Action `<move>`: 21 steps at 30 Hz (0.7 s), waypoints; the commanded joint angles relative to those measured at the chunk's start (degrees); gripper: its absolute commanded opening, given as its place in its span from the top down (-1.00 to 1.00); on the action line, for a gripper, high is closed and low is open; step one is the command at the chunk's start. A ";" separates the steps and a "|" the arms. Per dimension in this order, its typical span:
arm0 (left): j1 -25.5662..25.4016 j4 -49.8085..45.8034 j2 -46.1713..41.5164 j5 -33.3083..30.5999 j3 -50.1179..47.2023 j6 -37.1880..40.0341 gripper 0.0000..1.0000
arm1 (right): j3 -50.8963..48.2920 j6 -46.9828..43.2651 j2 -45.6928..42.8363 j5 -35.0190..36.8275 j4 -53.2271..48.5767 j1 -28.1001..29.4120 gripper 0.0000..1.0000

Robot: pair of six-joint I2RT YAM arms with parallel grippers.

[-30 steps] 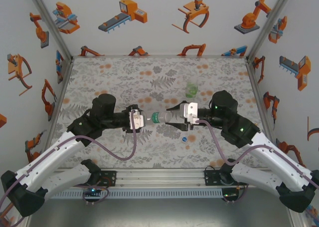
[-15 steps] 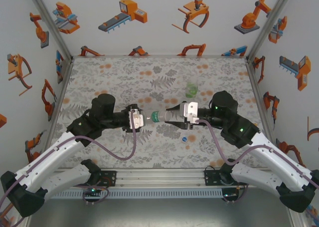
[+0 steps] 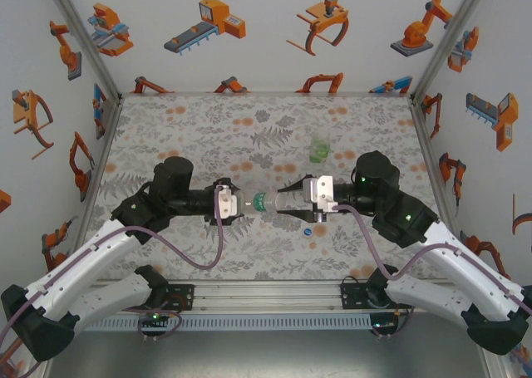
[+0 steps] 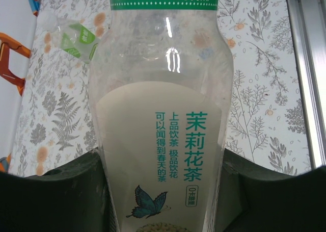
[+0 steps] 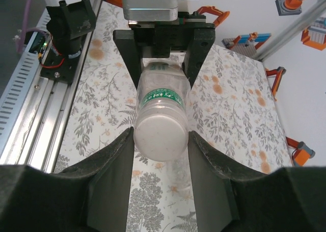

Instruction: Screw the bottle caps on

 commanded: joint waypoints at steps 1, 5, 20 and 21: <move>-0.07 -0.28 -0.34 3.87 2.34 1.45 1.00 | 2.05 1.01 0.79 -1.40 -0.53 0.40 1.00; -0.05 1.59 -1.03 -0.31 1.79 0.29 1.00 | 0.26 10.18 1.40 3.09 5.15 0.38 1.00; -0.04 6.00 -3.78 -7.14 -0.47 -0.93 1.00 | -10.91 49.57 0.22 18.50 29.71 0.44 1.00; -0.04 6.11 -3.81 -7.59 -0.48 -0.94 1.00 | -10.95 50.17 -0.15 18.68 29.54 0.48 1.00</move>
